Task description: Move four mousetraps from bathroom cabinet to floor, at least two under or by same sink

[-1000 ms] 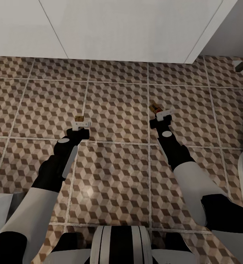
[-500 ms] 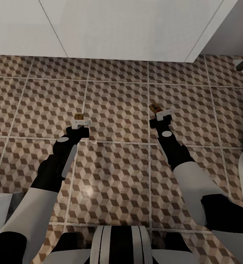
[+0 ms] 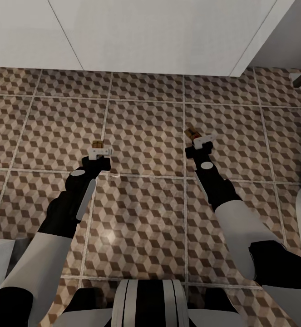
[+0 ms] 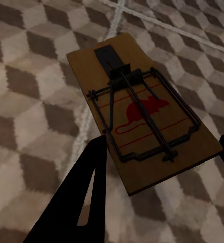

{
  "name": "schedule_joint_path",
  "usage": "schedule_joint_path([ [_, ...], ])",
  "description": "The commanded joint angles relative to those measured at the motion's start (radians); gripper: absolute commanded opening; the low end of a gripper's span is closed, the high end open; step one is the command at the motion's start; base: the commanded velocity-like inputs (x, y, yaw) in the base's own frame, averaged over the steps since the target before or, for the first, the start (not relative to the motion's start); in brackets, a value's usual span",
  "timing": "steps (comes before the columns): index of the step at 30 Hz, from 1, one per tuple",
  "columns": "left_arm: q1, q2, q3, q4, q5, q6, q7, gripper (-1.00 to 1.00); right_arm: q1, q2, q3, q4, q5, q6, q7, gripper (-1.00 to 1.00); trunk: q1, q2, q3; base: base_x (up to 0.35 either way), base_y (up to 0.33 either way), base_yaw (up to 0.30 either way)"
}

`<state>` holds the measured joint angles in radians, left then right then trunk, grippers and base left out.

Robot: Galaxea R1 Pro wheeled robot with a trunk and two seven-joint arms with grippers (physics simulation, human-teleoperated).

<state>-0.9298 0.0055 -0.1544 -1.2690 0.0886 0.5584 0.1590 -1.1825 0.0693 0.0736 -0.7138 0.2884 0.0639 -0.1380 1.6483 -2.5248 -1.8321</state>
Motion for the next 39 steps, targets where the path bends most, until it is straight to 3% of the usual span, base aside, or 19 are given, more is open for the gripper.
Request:
schedule_joint_path([
  [1, 0.0, 0.001, -0.002, -0.001, 0.007, 0.005, 0.007, -1.0, 0.0, -0.001, 0.003, -0.003, 0.008, 0.006, -0.003, -1.0, 0.0, 0.0, 0.0, 0.0, 0.0, 0.0],
  [16, 0.001, 0.002, -0.002, -0.039, 0.006, 0.003, 0.007, -1.0, 0.0, 0.001, 0.004, -0.106, 0.006, -0.001, -0.001, -1.0, 0.0, 0.0, 0.0, 0.0, 0.0, 0.0],
  [39, 0.002, 0.002, -0.002, -0.042, 0.006, 0.007, 0.007, -1.0, 0.002, 0.012, 0.003, -0.137, 0.011, 0.007, -0.007, -1.0, 0.003, -0.002, 0.0, 0.0, 0.0, 0.0],
])
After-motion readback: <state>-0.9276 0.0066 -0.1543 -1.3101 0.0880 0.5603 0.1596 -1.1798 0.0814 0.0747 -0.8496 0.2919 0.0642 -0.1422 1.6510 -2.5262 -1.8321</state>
